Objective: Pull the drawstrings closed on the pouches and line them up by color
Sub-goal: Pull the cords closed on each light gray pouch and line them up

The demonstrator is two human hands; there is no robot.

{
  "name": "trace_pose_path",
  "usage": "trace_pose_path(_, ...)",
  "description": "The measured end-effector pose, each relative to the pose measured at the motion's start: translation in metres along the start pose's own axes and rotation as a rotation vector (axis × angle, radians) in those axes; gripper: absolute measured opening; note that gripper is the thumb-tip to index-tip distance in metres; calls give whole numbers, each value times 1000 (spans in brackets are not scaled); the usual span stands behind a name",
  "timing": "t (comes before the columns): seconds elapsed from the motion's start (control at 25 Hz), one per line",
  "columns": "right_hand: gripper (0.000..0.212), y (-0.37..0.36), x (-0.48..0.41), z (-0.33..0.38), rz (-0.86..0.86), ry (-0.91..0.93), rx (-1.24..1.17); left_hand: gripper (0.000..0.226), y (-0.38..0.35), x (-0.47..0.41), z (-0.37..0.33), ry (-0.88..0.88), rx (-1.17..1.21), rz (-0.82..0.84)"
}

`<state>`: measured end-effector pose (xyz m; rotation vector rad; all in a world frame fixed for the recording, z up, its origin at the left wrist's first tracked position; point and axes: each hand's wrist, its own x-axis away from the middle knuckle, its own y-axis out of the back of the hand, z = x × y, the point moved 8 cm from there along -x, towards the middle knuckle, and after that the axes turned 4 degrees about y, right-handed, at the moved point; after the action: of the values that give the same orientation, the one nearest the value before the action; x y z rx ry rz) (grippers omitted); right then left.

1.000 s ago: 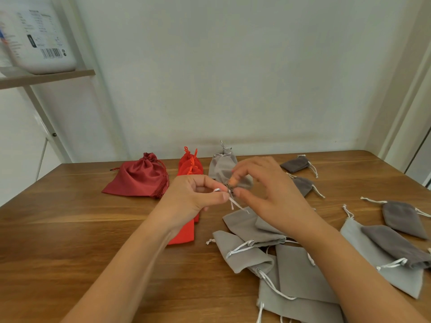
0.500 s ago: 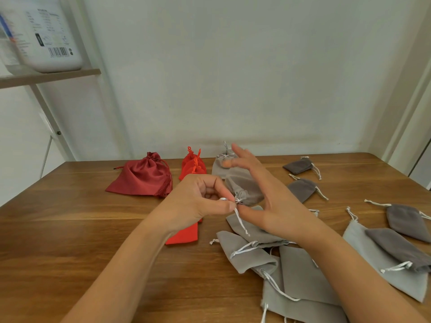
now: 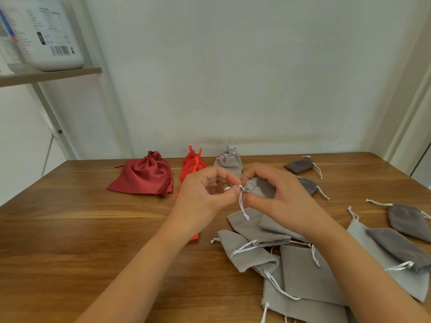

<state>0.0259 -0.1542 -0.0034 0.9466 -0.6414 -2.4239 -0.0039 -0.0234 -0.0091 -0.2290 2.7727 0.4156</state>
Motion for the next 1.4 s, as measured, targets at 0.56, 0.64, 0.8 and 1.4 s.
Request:
trace_pose_path(0.56, 5, -5, 1, -6, -44, -73, -170, 16, 8, 6, 2, -74, -199, -205)
trace_pose_path(0.64, 4, -7, 1, -6, -28, -66, -121, 18, 6, 5, 0, -88, -269, -180)
trace_pose_path(0.8, 30, -6, 2, -13, -15, -115, -261, 17, 6, 8, -16, -269, -472, -156)
trace_pose_path(1.4, 43, -1, 0, -14, -55, -213, -562, 21, 8, 10, -23, -473, -500, -172)
